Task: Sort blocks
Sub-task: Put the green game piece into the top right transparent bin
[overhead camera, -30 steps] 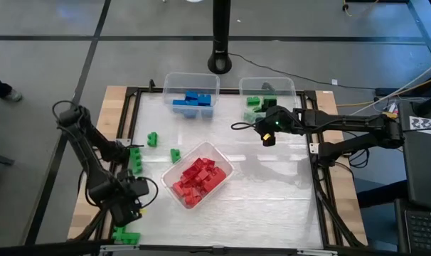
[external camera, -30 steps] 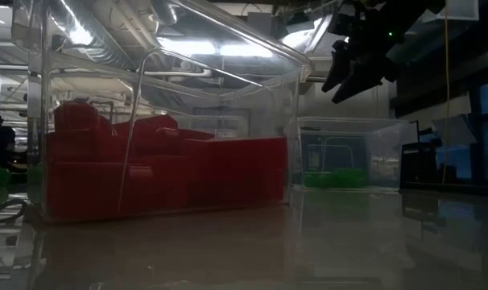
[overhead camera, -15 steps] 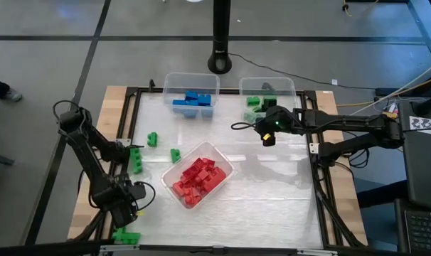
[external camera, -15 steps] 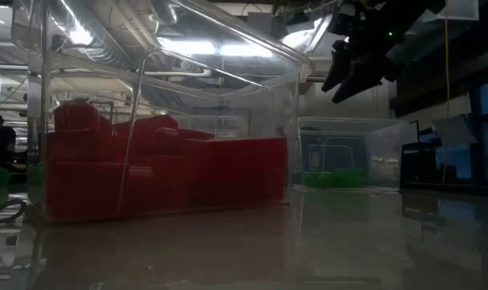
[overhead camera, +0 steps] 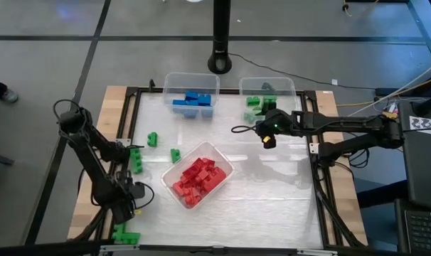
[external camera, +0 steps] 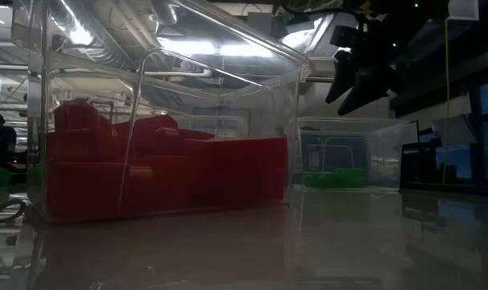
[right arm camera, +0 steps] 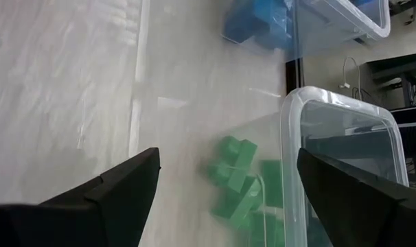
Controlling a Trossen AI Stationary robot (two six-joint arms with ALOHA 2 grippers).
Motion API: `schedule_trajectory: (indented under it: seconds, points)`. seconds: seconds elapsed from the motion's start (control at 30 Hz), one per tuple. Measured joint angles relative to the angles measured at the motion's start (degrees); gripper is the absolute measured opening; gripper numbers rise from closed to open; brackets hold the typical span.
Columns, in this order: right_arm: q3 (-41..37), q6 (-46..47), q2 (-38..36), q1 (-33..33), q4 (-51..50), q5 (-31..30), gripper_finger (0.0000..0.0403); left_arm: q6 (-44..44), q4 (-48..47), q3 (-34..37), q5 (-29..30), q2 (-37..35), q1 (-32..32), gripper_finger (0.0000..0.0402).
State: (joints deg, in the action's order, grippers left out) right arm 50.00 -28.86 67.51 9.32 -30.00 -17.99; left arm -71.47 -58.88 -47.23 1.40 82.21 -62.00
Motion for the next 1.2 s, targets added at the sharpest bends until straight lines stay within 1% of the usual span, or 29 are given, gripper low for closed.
schedule_trajectory:
  seconds: [0.23,0.5,0.57,0.67,0.9,1.0,1.2]
  points:
    - [-0.07,0.0,0.0,0.01,0.06,0.57,0.0344,1.44,4.53,4.13,-0.4,0.0,0.0,0.0292]
    - [-0.07,0.0,0.0,0.0,0.15,0.63,0.0344,1.73,4.41,6.87,-2.68,0.02,0.02,0.0288]
    - [-0.07,0.0,0.0,0.0,0.22,0.62,0.0344,1.93,4.77,7.45,-2.68,0.02,0.02,0.0277]
    - [-0.07,0.0,0.0,0.0,0.28,0.64,0.0344,1.72,6.01,8.31,-2.83,-0.01,0.06,0.0248]
    - [-0.07,-0.13,0.0,0.0,0.24,0.66,0.0344,-1.92,6.25,8.37,-3.16,-0.12,0.73,0.0157]
    - [-0.07,-1.39,0.0,0.0,0.1,0.73,0.0344,-4.0,5.88,8.03,-2.63,-0.37,1.45,0.0155]
    - [0.3,-1.55,-0.07,0.0,-1.85,2.19,0.0344,-6.91,5.27,4.78,-1.8,-1.56,2.84,0.0155]
